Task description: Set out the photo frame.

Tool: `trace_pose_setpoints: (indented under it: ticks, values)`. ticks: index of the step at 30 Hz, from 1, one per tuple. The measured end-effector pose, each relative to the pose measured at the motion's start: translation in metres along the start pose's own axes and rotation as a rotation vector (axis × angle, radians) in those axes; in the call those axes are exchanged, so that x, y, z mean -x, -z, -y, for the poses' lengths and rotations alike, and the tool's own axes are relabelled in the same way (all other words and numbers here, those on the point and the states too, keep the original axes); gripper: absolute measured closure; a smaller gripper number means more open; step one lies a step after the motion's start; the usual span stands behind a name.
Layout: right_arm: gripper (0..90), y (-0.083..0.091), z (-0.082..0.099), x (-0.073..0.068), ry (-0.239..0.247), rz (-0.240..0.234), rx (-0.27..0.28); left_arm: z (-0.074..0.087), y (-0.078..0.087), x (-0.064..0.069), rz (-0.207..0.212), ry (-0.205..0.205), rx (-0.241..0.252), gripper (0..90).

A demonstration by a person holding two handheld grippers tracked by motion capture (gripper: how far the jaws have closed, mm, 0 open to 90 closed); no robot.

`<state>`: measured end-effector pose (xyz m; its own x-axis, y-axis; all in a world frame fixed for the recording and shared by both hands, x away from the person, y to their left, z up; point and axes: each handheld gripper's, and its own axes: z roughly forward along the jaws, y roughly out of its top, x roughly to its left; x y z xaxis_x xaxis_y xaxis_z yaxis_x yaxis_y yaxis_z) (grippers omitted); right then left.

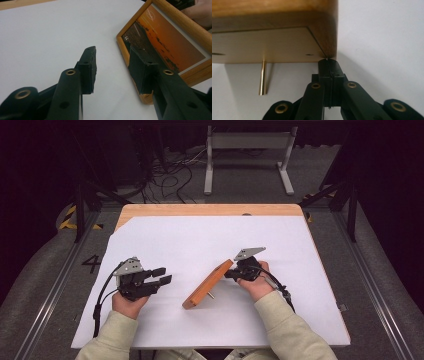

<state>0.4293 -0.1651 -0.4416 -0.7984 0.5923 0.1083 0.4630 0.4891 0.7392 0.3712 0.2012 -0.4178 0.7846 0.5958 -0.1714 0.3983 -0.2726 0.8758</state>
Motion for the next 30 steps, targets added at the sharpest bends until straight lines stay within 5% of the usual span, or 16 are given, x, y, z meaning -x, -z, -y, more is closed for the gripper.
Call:
trace_pose_setpoints:
  ticks: [13, 30]
  values:
    - [90.0, -0.017, -0.020, 0.006, 0.009, 0.009, -0.010, 0.000, -0.001, 0.000, 0.004, -0.001, -0.013, 61.2]
    - [90.0, -0.038, -0.048, -0.010, 0.096, -0.091, -0.011, 0.000, 0.001, -0.002, 0.001, -0.001, -0.013, 60.5]
